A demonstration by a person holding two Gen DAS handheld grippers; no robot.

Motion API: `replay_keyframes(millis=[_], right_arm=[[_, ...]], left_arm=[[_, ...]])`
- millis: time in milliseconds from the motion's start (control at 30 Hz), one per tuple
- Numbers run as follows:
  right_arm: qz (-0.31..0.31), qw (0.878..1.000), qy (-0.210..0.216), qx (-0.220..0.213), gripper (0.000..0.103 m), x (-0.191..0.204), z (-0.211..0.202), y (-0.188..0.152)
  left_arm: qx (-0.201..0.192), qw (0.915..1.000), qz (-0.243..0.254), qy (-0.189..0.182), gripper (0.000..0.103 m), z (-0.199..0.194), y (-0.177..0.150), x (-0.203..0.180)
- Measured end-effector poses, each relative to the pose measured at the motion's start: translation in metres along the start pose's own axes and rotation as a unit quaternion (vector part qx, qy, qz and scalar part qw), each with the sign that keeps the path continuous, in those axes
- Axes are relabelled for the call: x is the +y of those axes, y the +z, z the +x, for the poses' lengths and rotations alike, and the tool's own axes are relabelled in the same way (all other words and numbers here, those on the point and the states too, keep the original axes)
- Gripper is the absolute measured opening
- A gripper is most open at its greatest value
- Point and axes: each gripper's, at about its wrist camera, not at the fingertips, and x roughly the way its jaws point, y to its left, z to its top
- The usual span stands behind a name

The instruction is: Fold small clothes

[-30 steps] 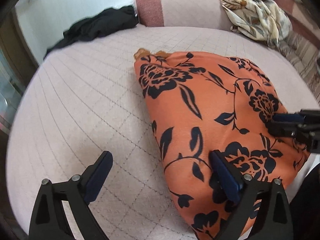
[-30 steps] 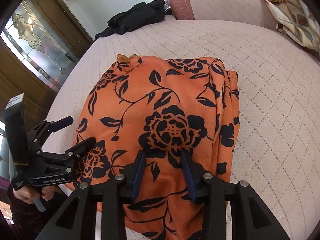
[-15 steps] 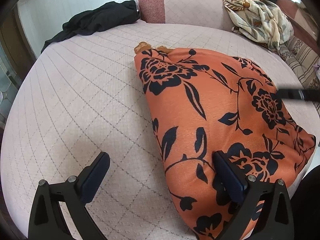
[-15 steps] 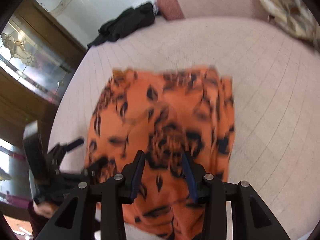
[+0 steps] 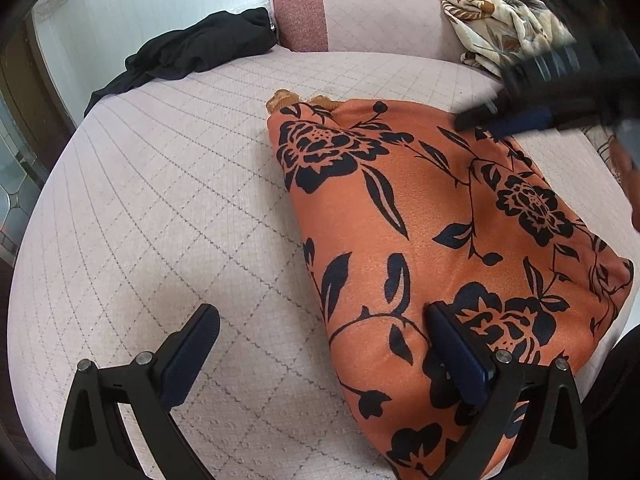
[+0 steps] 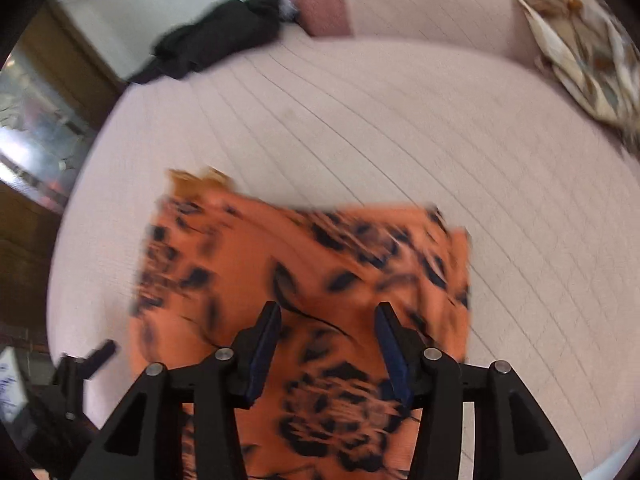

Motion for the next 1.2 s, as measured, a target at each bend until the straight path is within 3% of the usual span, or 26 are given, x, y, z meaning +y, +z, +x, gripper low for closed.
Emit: replay_keyframes(millis=[100,200,333,500,667,833,900,967,1033,1100,1200], right_arm=[[-0.013,0.998,0.045,-0.036,0.053,0.023,-0.003,0.011],[-0.025,0.997,0.07,-0.035,0.053,0.041,0.019,0.02],[-0.036,0.998,0.051,0.001,0.055,0.052,0.069,0.026],[-0.049,0.997,0.052,-0.014,0.056,0.056,0.048,0.019],[-0.04,0.996,0.059,-0.054,0.056,0.022,-0.014,-0.019],[-0.013,0.995,0.068,-0.073,0.056,-0.021,-0.071,-0.089],[-0.005,0.996,0.066,-0.056,0.059,-0.032,-0.072,-0.116],[-0.002,0.999,0.039,-0.003,0.061,-0.045,-0.046,-0.136],[0.001,1.0,0.011,0.027,0.061,-0.053,-0.028,-0.149],[0.016,1.0,0.026,-0.003,0.061,-0.056,-0.051,-0.152],[-0.008,0.995,0.03,-0.092,0.061,-0.05,-0.111,-0.156]], left_arm=[[-0.002,1.0,0.001,0.0,0.103,-0.001,0.0,0.0],[-0.003,1.0,0.0,-0.002,0.103,-0.002,-0.001,0.0],[-0.003,1.0,0.0,-0.001,0.103,-0.002,0.0,0.002],[-0.002,1.0,0.001,-0.001,0.103,-0.002,0.001,0.003],[-0.003,1.0,-0.001,-0.001,0.103,-0.001,0.002,0.003],[-0.001,0.9999,-0.012,-0.002,0.103,0.0,0.002,0.005],[0.003,0.9995,-0.03,-0.002,0.103,0.0,0.001,0.007],[0.003,0.9991,-0.041,0.004,0.103,-0.004,0.001,0.006],[-0.008,0.9983,-0.049,0.031,0.102,-0.021,-0.003,0.001],[-0.045,0.9965,-0.049,0.05,0.102,-0.056,-0.011,-0.009],[-0.095,0.9915,-0.043,0.077,0.102,-0.107,-0.018,-0.02]])
